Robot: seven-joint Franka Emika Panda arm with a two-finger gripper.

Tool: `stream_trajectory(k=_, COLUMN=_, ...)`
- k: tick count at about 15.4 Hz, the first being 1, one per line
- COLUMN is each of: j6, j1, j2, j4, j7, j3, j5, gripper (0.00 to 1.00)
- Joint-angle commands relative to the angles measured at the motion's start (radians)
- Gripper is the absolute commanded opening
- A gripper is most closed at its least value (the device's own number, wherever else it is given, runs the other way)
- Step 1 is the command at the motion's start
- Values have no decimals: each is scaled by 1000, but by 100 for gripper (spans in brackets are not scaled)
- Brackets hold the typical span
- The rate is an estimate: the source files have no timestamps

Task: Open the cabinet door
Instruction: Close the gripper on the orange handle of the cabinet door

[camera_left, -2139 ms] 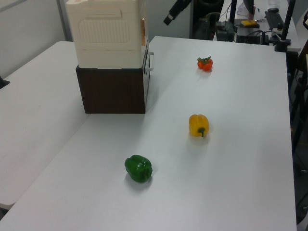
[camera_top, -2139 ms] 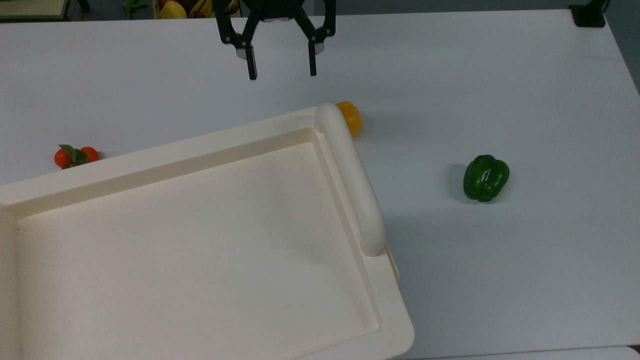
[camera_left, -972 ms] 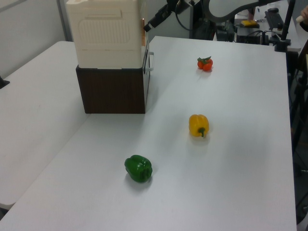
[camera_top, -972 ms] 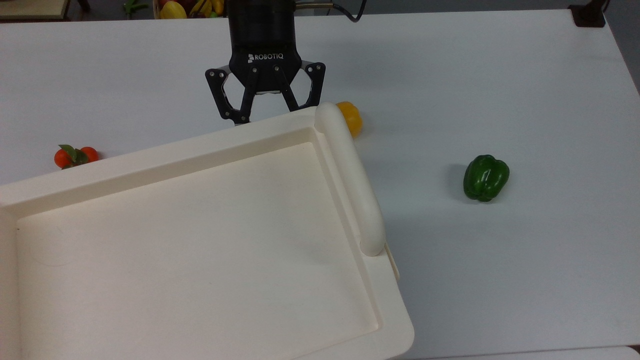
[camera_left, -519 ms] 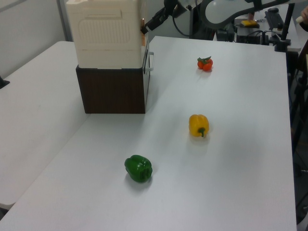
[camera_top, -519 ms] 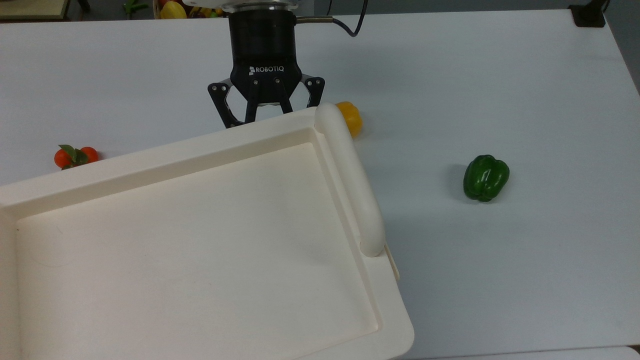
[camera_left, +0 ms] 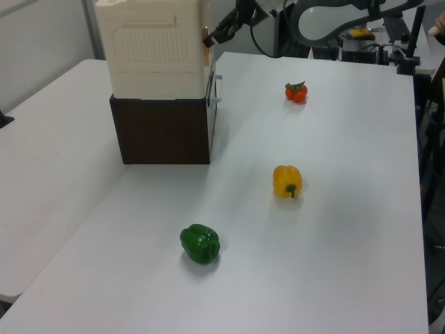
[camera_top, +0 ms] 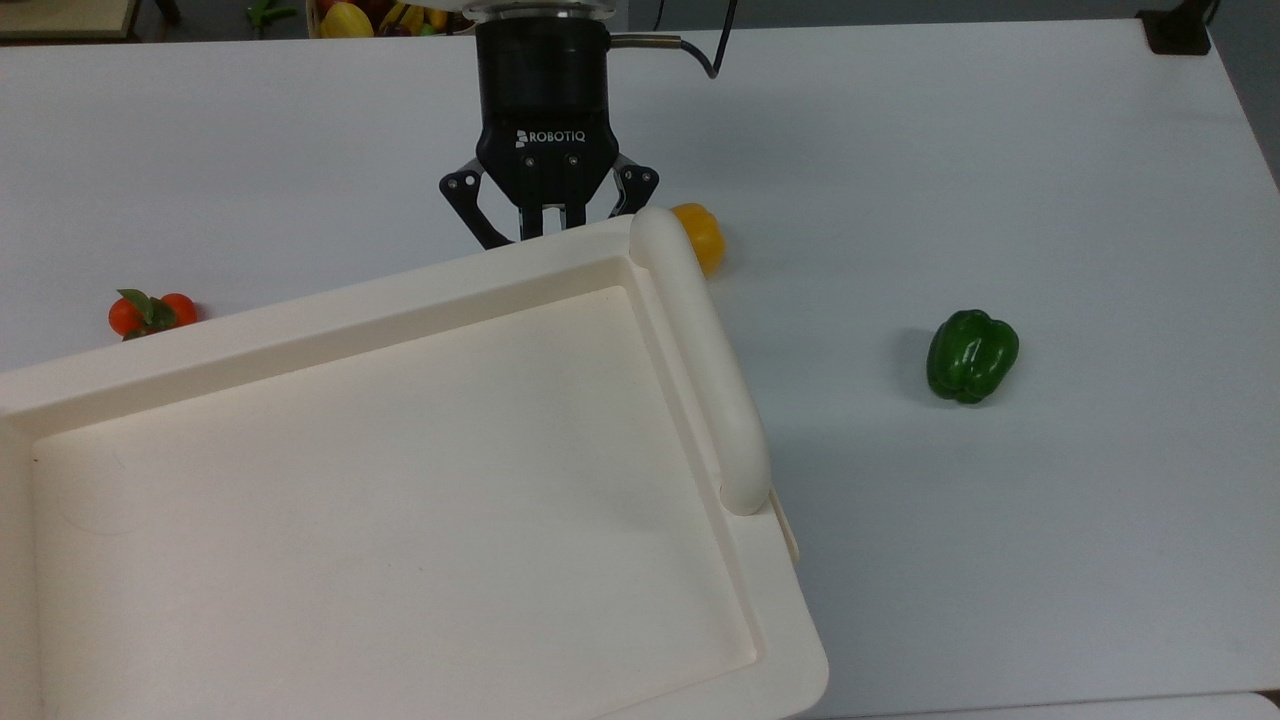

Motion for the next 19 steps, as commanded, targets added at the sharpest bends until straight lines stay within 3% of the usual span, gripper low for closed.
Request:
stream_trajectory(k=1, j6=32, j1=-2, j2=9, j4=-11, j7=-17, j3=2, j5=-37, gripper=0)
stream_trajectory(k=10, j6=3, j1=-8, j2=-72, j4=-103, j7=-8, j3=2, j5=-23, gripper=0)
stream_trajectory(k=19, j6=-158, j1=-20, j2=-133, j4=-112, j7=-3, j3=2, j5=-9, gripper=0)
